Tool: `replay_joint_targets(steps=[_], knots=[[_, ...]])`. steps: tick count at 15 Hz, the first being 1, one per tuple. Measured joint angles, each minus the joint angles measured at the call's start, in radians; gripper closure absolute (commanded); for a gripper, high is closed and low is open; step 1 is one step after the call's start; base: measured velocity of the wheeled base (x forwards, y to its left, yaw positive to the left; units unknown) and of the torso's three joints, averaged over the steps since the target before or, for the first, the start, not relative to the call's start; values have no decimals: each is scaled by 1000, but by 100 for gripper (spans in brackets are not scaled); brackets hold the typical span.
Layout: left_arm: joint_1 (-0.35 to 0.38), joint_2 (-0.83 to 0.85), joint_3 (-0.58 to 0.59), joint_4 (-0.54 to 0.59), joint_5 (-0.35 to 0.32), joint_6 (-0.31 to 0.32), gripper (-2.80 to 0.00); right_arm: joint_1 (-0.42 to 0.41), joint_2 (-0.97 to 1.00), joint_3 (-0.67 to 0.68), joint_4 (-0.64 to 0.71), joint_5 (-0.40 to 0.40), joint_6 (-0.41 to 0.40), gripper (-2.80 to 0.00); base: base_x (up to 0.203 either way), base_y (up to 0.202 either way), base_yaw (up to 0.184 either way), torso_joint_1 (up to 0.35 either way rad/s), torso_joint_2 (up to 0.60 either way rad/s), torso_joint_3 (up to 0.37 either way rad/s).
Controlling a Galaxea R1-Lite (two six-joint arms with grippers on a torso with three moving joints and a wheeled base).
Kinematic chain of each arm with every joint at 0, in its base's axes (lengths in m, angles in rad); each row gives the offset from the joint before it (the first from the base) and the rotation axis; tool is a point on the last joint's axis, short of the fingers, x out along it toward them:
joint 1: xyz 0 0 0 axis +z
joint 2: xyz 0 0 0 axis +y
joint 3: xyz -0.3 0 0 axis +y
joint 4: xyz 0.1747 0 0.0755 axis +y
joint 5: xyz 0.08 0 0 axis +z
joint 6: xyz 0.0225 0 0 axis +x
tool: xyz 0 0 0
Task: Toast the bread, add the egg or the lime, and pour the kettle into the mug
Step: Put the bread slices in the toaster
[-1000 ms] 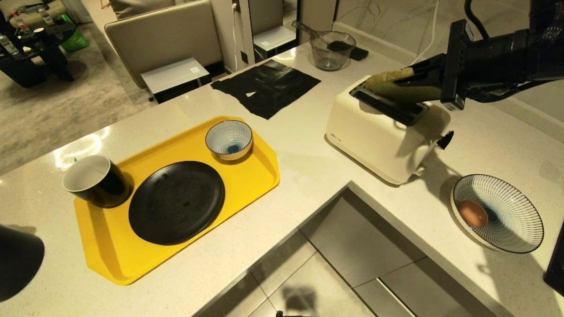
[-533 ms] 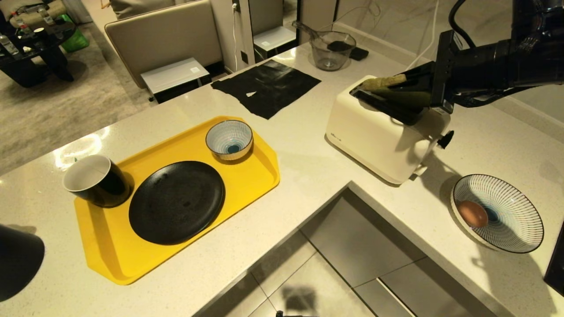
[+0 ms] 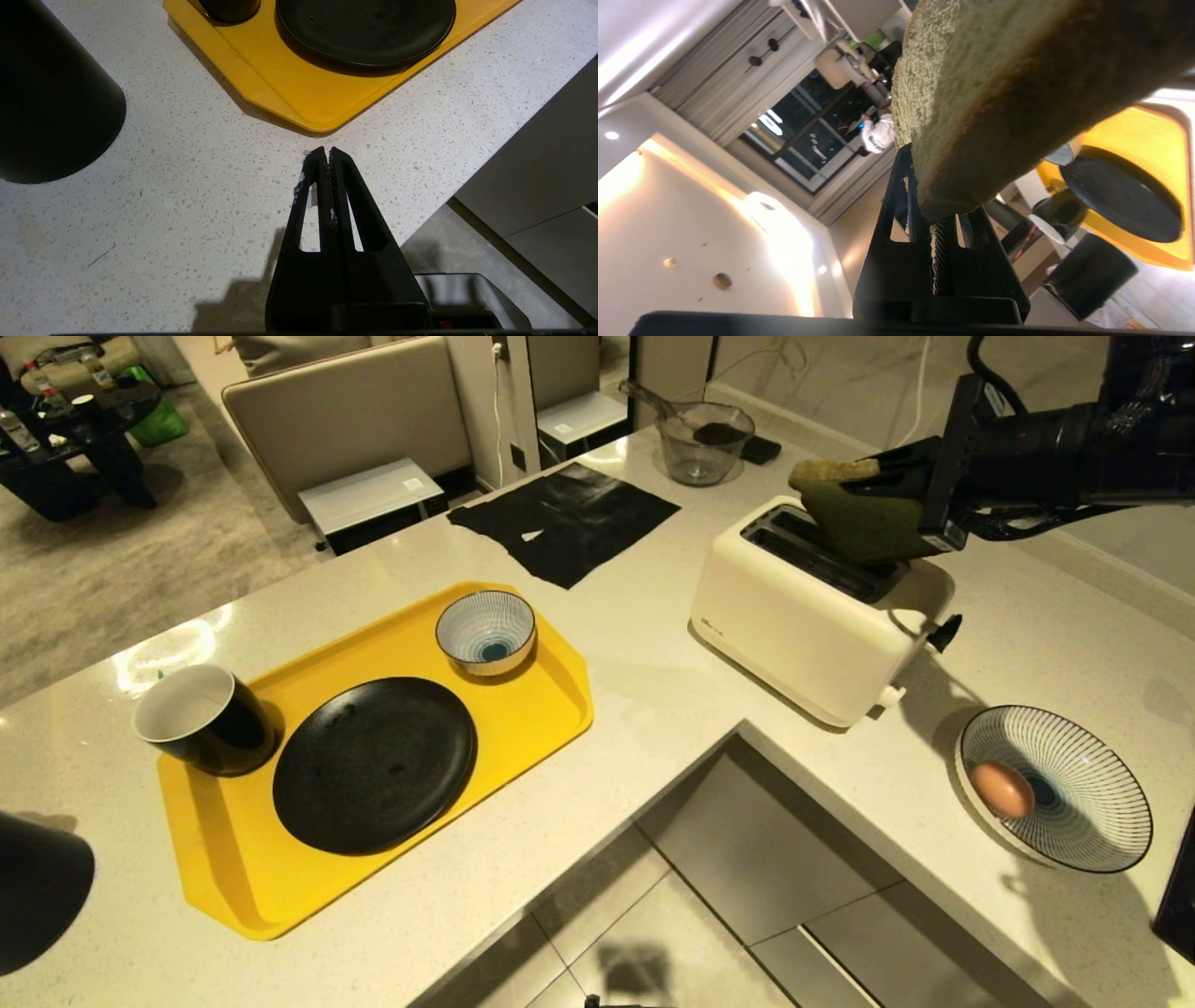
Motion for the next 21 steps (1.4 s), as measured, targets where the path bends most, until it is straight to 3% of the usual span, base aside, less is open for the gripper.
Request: replay_joint_targets(steps=[16,21], knots=[[0,0,0,0,1,0,0,10,-2,0,31,15,23,0,0,0,0,0,0,0],[0,0,0,0,0,0,0,12,-21,0,-16,85,124,0,0,0,0,0,0,0]])
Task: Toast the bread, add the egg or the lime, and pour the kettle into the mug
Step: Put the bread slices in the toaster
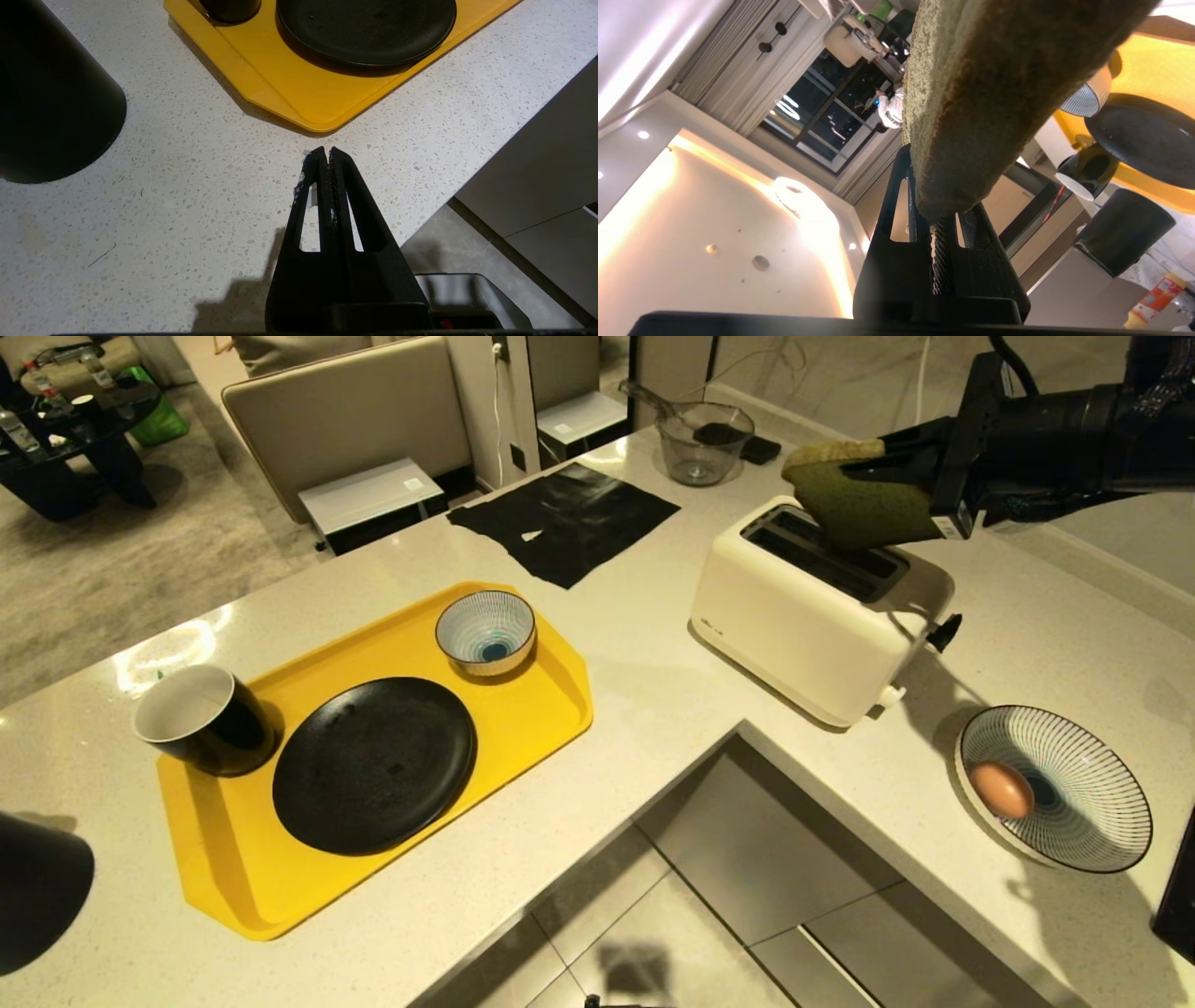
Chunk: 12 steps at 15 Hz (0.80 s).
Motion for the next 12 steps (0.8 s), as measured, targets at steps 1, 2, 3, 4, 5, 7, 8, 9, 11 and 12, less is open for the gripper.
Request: replay_joint_targets(steps=[1,2,3,4,5,7,8,9,11,12], knots=[[0,0,0,0,0,0,0,0,0,0,0,4,2,0,0,0,0,0,0,0],[0,0,0,0,0,0,0,0,3,0,-2,12,6,0,0,0,0,0,0,0],[0,0,0,0,0,0,0,0,8,0,-6,14,8,0,0,0,0,0,0,0],[0,0,0,0,0,0,0,0,14,0,-17,15,11,0,0,0,0,0,0,0],[0,0,0,0,0,0,0,0,20,0,-40,18,27,0,0,0,0,0,0,0],[0,0,0,0,0,0,0,-1,28,0,-103,52,78,0,0,0,0,0,0,0],[0,0,0,0,0,0,0,-1,32,0,-139,67,103,0,0,0,0,0,0,0],[0,0,0,0,0,1,0,-1,36,0,-173,71,124,0,0,0,0,0,0,0],[1,0,0,0,0,0,0,-4,44,0,-218,71,147,0,0,0,0,0,0,0],[1,0,0,0,0,0,0,-4,49,0,-220,71,158,0,0,0,0,0,0,0]])
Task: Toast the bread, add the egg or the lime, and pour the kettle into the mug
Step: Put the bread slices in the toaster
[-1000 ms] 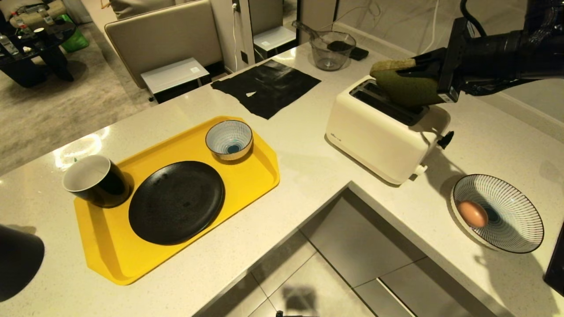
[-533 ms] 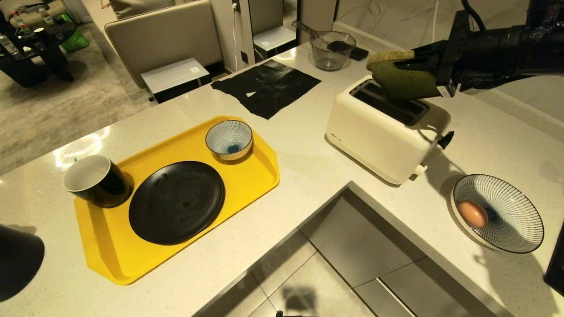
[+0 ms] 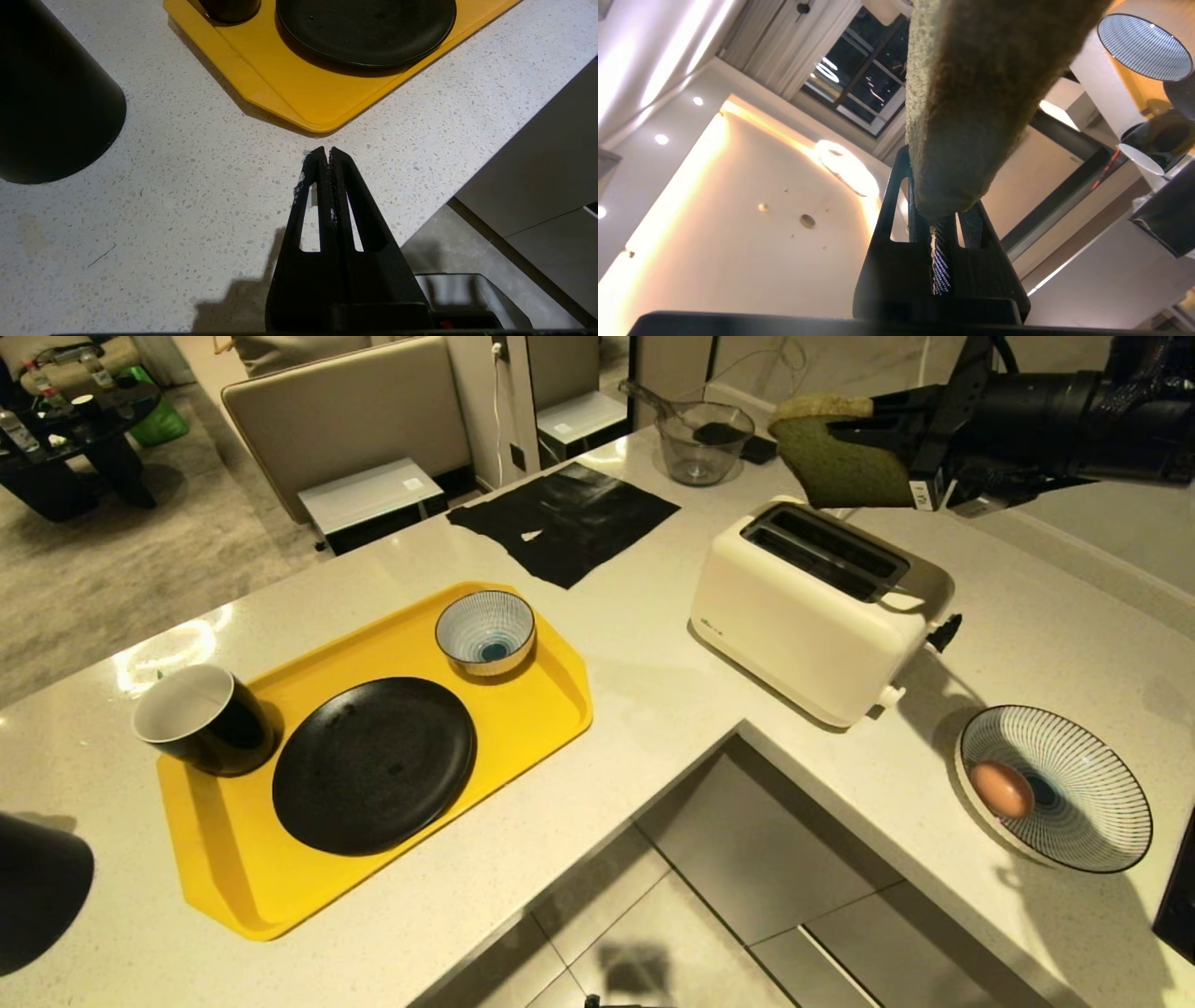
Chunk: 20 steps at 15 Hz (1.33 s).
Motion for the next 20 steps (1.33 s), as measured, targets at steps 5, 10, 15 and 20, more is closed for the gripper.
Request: replay_joint_targets(steps=[5,10,15,20], knots=[[-1,0,0,0,-1,0,0,-2,0,9,12,0,20,0,0,0,0,0,0,0],[-1,0,0,0,0,0,0,-1,-13,37,22,10,20,0,0,0,0,0,0,0],[0,0,0,0,0,0,0,0,-29,77,17,31,21,0,0,0,0,0,0,0],[0,0,0,0,-1,0,0,2,-15,60,16,31,22,0,0,0,0,0,0,0]])
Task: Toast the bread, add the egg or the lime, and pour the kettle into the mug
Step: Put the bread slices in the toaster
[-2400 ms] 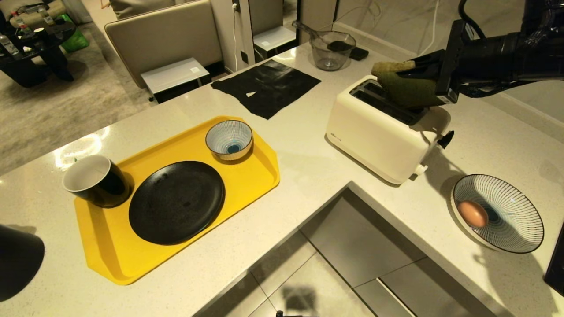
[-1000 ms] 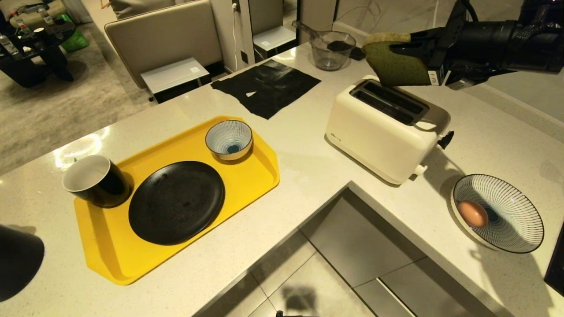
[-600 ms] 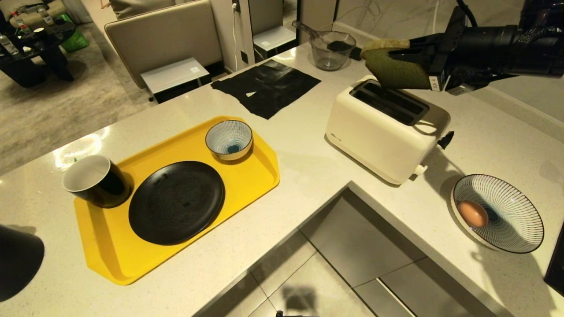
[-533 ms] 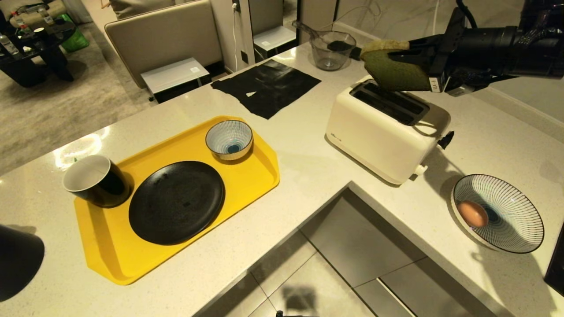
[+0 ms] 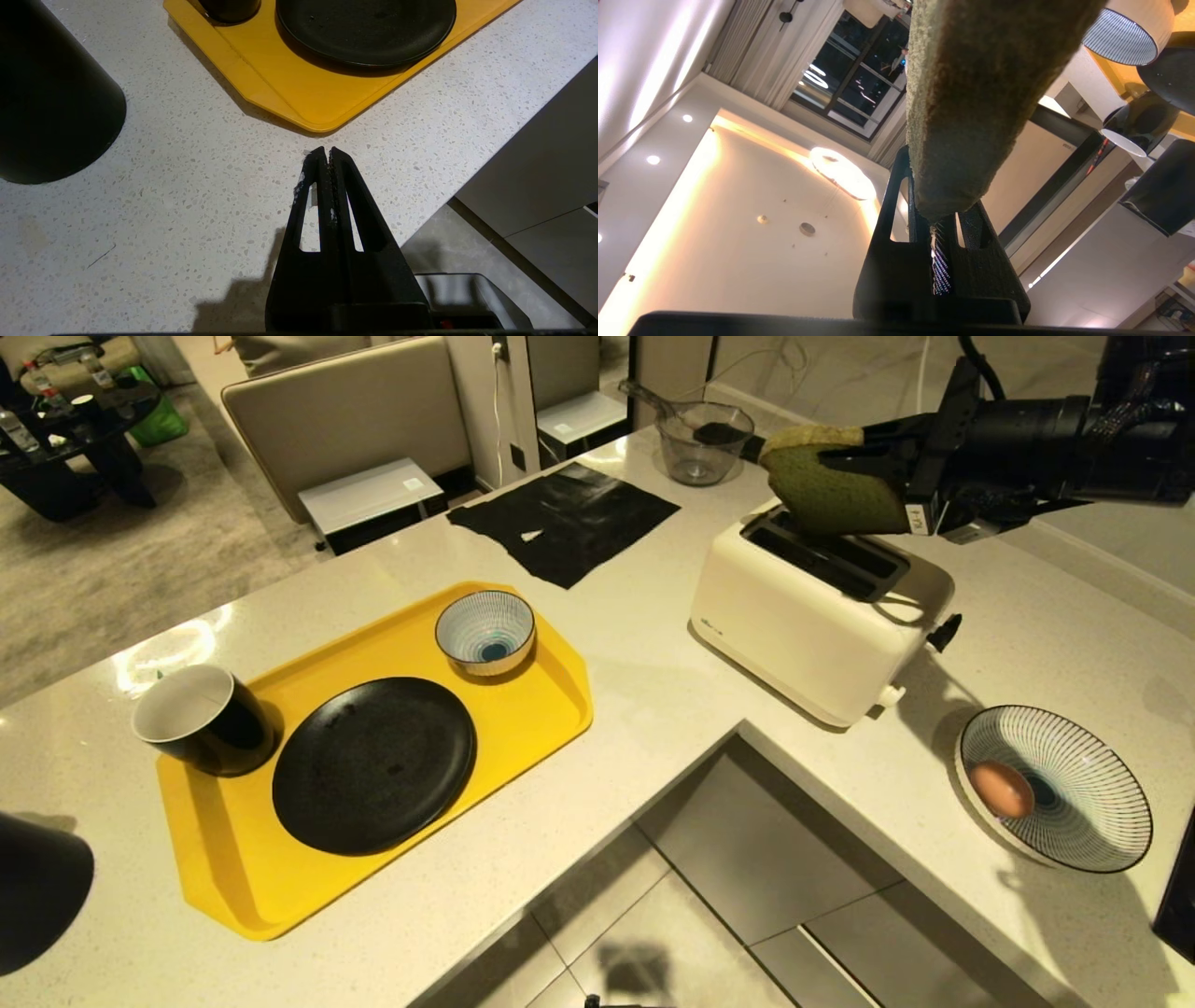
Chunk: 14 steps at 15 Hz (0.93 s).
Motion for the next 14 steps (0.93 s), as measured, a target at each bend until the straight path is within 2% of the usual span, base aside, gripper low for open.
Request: replay_joint_targets(steps=[3,8,14], knots=[[-1,0,0,0,0,0,0,7,31,-36,0,0,1,0,0,0,0,0,0,0],[0,0,0,0,1,0,0,10,70,-54,-52,10,64,0,0,0,0,0,0,0],[-1,0,0,0,0,0,0,2,78,-46,-50,-2,102,0,0,0,0,0,0,0]])
